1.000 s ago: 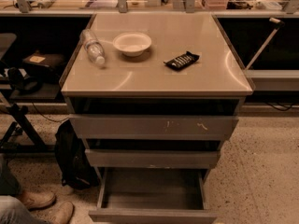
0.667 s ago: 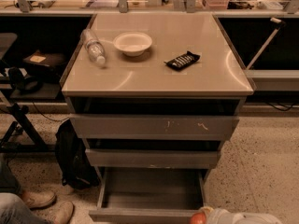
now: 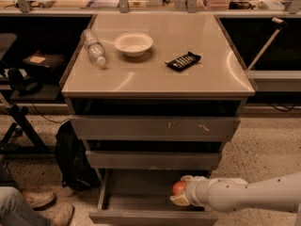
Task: Place apple into bottom drawer
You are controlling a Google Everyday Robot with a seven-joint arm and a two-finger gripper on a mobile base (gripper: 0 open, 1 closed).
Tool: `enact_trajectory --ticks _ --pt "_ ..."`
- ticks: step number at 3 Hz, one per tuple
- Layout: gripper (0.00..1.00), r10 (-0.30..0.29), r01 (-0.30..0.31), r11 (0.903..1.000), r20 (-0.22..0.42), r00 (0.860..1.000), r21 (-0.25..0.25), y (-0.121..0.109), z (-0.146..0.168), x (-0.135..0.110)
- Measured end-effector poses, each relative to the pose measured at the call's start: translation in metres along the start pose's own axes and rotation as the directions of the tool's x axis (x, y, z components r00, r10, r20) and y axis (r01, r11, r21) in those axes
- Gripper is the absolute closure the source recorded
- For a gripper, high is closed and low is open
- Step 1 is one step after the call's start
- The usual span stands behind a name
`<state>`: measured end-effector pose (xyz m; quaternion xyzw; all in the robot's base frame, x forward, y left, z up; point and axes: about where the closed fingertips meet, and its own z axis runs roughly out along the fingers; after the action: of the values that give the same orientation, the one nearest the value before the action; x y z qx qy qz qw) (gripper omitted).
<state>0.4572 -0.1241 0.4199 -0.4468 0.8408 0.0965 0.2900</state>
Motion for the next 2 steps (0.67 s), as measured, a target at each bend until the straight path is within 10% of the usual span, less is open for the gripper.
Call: enact_trajectory --ticks 2 --pt "1.00 0.044 -0.044 0.9978 0.000 0.999 0.050 -0.032 0.005 0.015"
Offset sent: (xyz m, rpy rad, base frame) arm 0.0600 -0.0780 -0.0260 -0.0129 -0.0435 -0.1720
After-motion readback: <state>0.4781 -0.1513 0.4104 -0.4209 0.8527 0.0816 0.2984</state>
